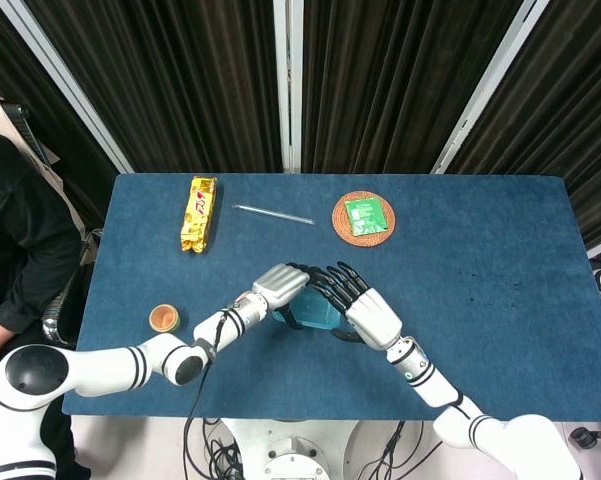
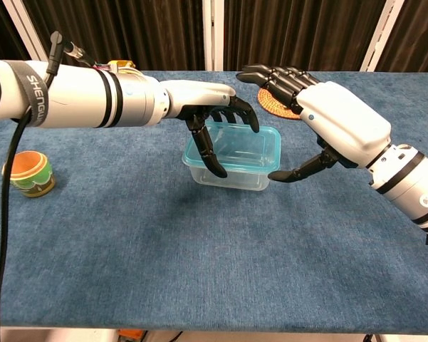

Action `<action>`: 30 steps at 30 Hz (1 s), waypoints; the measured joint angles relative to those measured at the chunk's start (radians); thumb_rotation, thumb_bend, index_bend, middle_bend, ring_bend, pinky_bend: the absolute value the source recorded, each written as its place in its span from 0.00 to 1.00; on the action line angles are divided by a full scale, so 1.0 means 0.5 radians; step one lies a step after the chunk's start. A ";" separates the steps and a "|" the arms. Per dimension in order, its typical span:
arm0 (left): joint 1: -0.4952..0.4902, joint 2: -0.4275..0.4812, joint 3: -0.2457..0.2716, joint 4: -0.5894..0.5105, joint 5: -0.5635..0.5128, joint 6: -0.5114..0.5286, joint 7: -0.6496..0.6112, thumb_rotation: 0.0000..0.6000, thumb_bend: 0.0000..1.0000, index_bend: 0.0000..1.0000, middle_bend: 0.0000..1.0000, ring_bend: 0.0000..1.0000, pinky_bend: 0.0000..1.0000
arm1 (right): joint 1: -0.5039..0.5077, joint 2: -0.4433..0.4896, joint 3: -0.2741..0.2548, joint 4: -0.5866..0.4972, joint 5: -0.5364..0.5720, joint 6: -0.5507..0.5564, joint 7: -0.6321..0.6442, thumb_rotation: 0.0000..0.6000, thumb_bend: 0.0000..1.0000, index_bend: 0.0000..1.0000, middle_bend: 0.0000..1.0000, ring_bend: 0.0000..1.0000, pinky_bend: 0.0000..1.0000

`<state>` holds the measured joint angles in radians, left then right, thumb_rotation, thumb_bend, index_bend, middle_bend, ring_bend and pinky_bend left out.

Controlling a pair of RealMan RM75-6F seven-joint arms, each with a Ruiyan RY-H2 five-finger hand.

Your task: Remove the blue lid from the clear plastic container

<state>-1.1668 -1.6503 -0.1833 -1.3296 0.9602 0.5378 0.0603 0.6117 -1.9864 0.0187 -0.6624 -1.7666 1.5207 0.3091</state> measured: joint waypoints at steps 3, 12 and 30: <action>-0.001 -0.002 0.006 0.002 -0.004 0.008 0.009 1.00 0.00 0.23 0.22 0.21 0.30 | 0.002 -0.001 -0.001 0.002 0.005 0.010 -0.007 1.00 0.02 0.00 0.00 0.00 0.00; 0.000 0.006 0.008 -0.009 0.003 0.010 0.007 1.00 0.00 0.21 0.20 0.21 0.30 | 0.005 -0.016 0.001 0.025 0.026 0.037 -0.013 1.00 0.02 0.00 0.00 0.00 0.00; 0.060 0.018 -0.025 -0.052 0.132 0.068 -0.099 1.00 0.00 0.06 0.05 0.04 0.13 | 0.001 -0.127 -0.011 0.285 0.031 0.207 0.219 1.00 0.35 0.29 0.07 0.00 0.00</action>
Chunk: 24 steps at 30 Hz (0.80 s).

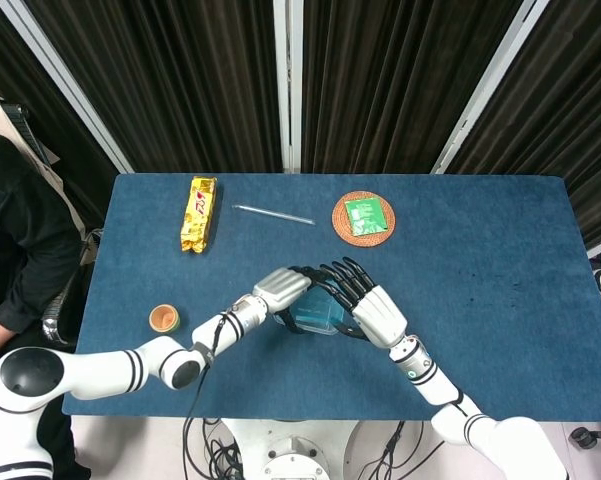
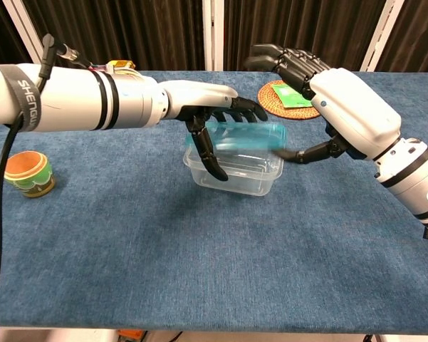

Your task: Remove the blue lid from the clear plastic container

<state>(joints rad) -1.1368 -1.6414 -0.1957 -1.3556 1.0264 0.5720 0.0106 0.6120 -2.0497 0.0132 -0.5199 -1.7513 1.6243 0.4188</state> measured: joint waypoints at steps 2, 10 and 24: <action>0.012 0.010 -0.001 -0.015 0.015 0.011 -0.010 1.00 0.00 0.05 0.04 0.03 0.13 | -0.002 -0.006 -0.008 0.024 0.000 0.008 0.008 1.00 0.36 0.39 0.08 0.00 0.00; 0.045 0.021 0.006 -0.030 0.040 0.054 -0.012 1.00 0.00 0.04 0.02 0.02 0.12 | -0.013 -0.015 -0.030 0.067 0.007 0.030 0.031 1.00 0.38 0.53 0.10 0.00 0.00; 0.155 0.115 -0.007 -0.111 0.017 0.225 0.007 1.00 0.00 0.04 0.02 0.00 0.11 | 0.010 0.064 -0.014 0.026 0.022 0.083 -0.014 1.00 0.59 0.70 0.16 0.00 0.00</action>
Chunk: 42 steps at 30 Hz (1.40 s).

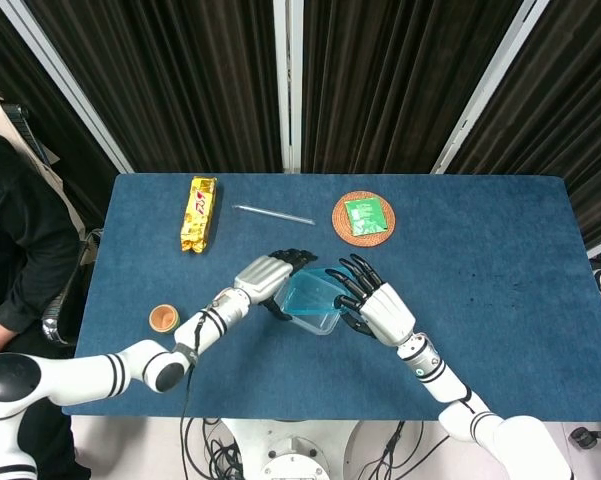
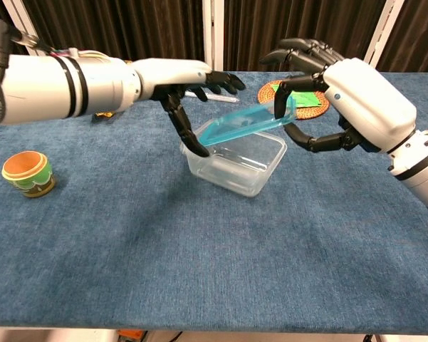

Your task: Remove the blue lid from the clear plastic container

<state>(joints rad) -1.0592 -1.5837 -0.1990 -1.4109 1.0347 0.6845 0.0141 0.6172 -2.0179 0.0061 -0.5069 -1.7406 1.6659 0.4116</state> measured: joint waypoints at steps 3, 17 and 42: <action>0.035 0.037 0.006 -0.032 -0.009 0.041 0.023 1.00 0.00 0.04 0.02 0.00 0.11 | 0.008 0.027 0.018 -0.016 0.006 0.038 -0.011 1.00 0.59 0.70 0.16 0.00 0.00; 0.305 0.258 0.103 -0.200 -0.014 0.426 0.195 1.00 0.00 0.04 0.02 0.00 0.10 | -0.171 0.322 0.100 -0.155 0.174 0.112 -0.030 1.00 0.59 0.70 0.17 0.00 0.00; 0.948 0.555 0.288 -0.371 0.136 1.041 0.324 1.00 0.00 0.07 0.04 0.00 0.09 | -0.372 0.865 -0.020 -0.952 0.321 -0.485 -0.037 1.00 0.09 0.00 0.00 0.00 0.00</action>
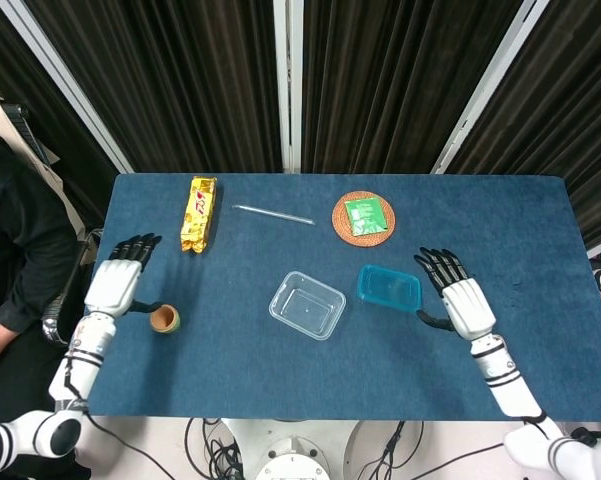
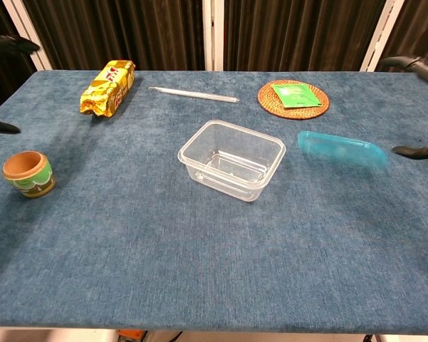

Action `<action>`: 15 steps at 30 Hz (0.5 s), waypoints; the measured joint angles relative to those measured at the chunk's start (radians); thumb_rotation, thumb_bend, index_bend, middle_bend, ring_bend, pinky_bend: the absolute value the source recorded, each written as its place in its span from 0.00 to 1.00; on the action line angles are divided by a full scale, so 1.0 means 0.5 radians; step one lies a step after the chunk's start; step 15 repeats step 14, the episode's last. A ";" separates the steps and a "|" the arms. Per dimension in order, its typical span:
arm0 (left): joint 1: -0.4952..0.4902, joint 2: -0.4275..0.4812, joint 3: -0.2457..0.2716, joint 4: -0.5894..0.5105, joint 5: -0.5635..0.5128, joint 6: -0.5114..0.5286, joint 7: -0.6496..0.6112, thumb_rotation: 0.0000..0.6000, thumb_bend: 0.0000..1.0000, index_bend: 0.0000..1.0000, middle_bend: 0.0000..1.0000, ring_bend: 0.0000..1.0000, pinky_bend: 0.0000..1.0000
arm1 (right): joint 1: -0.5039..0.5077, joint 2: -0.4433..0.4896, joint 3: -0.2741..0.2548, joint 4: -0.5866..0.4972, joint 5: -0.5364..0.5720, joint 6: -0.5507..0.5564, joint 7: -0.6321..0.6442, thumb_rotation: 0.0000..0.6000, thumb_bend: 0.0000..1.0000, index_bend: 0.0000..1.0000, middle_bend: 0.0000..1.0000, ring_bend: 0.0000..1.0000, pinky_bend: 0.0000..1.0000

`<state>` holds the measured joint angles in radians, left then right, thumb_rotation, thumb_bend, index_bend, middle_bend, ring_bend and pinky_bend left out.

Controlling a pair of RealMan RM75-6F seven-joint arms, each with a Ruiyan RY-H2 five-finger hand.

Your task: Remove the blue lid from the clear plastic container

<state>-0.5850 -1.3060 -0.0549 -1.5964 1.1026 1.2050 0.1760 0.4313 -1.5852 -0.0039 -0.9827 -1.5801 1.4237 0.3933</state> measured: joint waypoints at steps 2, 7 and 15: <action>0.030 0.041 0.010 -0.006 0.044 0.044 0.011 1.00 0.00 0.10 0.04 0.00 0.09 | -0.029 0.149 -0.002 -0.225 0.019 -0.010 -0.076 1.00 0.11 0.00 0.00 0.00 0.00; 0.158 0.117 0.027 -0.026 0.076 0.243 0.136 1.00 0.00 0.10 0.04 0.00 0.08 | -0.137 0.408 0.016 -0.566 0.100 0.037 -0.350 1.00 0.16 0.00 0.09 0.00 0.00; 0.393 0.236 0.075 -0.258 0.061 0.477 0.299 1.00 0.00 0.10 0.04 0.00 0.07 | -0.345 0.654 0.045 -1.001 0.256 0.142 -0.660 1.00 0.16 0.00 0.09 0.00 0.00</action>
